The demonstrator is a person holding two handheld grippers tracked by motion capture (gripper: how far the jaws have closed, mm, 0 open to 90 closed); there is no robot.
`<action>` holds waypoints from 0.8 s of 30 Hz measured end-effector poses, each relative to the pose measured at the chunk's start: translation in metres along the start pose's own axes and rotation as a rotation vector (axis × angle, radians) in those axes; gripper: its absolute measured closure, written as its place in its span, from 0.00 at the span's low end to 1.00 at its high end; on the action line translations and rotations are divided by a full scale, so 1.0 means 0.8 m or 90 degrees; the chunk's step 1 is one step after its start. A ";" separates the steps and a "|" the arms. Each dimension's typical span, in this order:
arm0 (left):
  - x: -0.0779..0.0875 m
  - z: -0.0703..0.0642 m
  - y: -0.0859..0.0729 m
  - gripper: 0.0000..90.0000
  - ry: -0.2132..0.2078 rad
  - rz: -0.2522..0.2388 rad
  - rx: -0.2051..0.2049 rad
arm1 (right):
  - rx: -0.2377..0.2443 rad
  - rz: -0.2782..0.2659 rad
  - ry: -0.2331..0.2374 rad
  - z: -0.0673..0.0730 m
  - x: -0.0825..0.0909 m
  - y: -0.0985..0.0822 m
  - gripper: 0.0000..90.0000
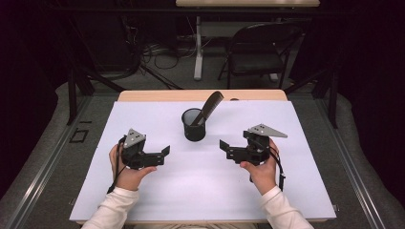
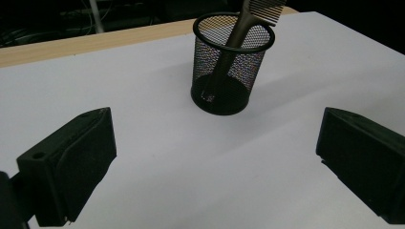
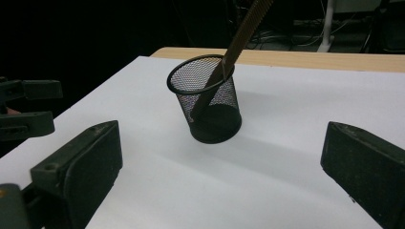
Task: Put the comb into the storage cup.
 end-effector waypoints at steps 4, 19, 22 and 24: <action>0.000 0.001 0.000 0.00 0.002 -0.001 0.001 | -0.008 -0.001 -0.005 -0.003 0.008 -0.007 0.00; 0.001 0.002 0.001 0.00 0.002 -0.004 0.003 | -0.029 0.008 -0.021 -0.012 0.017 -0.042 0.03; 0.001 0.003 0.001 0.00 0.002 -0.004 0.003 | -0.026 0.007 -0.024 -0.014 0.017 -0.046 0.03; 0.001 0.003 0.001 0.00 0.003 -0.003 0.003 | -0.027 0.006 -0.026 -0.016 0.016 -0.049 0.03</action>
Point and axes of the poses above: each handheld gripper's, and its own axes: x roughly backward along the jaws, y roughly out of its top, z roughly to its left, the point moved 8 cm from there along -x, roughly forward along the jaws, and after that the axes turned 8 degrees about x, right-handed, at the moved point
